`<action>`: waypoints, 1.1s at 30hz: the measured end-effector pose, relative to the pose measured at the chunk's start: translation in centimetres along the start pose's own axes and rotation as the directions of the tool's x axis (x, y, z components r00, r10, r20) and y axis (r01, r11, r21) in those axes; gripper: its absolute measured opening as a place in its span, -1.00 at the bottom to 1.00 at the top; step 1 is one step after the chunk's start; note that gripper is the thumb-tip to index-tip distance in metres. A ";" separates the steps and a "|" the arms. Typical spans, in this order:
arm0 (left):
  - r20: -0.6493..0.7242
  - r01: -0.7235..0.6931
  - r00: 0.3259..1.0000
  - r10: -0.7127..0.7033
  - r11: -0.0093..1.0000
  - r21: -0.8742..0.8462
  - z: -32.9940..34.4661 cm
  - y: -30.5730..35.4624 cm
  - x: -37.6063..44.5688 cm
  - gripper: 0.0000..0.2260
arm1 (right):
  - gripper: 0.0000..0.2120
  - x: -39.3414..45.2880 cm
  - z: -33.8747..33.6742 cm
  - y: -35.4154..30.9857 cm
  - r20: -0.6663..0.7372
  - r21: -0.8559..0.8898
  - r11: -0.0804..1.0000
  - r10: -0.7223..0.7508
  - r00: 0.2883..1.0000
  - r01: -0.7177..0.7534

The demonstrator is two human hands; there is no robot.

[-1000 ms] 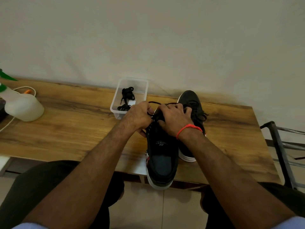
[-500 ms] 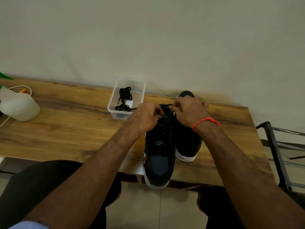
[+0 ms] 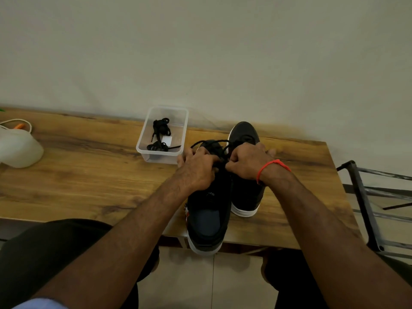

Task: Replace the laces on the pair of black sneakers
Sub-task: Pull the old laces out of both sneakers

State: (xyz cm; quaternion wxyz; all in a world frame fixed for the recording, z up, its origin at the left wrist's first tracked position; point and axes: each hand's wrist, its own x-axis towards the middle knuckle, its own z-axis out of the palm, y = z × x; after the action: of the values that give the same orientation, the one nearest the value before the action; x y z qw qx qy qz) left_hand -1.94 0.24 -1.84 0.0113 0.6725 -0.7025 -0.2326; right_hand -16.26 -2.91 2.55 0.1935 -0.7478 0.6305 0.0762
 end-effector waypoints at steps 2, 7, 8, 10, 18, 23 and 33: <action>-0.019 0.017 1.000 -0.017 1.000 -0.008 -0.1 -0.2 -0.1 -0.74 | -0.78 0.1 -0.2 0.4 0.022 0.057 0.998 0.002 1.000 -0.003; -0.078 0.087 0.992 -0.103 0.978 -0.192 -0.5 -0.9 0.1 -0.93 | -0.79 0.3 -0.6 0.9 0.070 0.111 0.994 -0.022 0.997 0.014; -0.115 0.115 0.981 -0.154 0.950 -0.289 -0.8 -1.0 0.2 -0.92 | -0.79 0.2 -0.6 0.9 0.071 0.107 0.994 -0.026 0.997 0.018; -0.182 0.132 0.948 -0.261 0.843 -0.521 -1.5 -1.4 0.3 -0.93 | -0.80 0.1 -0.7 0.9 0.074 0.097 0.995 -0.032 0.997 0.025; -0.332 -0.007 0.941 -0.059 0.981 -0.193 -1.3 -1.1 0.0 -0.67 | -0.80 0.1 -0.6 0.9 0.072 0.097 0.995 -0.039 0.997 0.032; -0.207 -0.018 0.978 0.013 1.000 -0.024 0.5 0.1 -0.1 -0.76 | -0.82 0.1 -0.5 0.9 0.069 0.087 0.995 -0.051 0.996 0.044; -0.282 0.146 0.935 -0.214 0.959 -0.243 -0.8 -0.3 0.5 -0.77 | -0.79 -0.1 -0.4 0.5 0.058 0.047 0.998 -0.034 0.998 0.031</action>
State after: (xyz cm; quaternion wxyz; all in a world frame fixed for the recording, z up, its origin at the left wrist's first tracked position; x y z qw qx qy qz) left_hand -1.49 -0.45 -1.37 0.1722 0.7568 -0.5975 -0.2014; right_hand -16.84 -3.02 2.91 0.2303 -0.7507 0.6139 0.0807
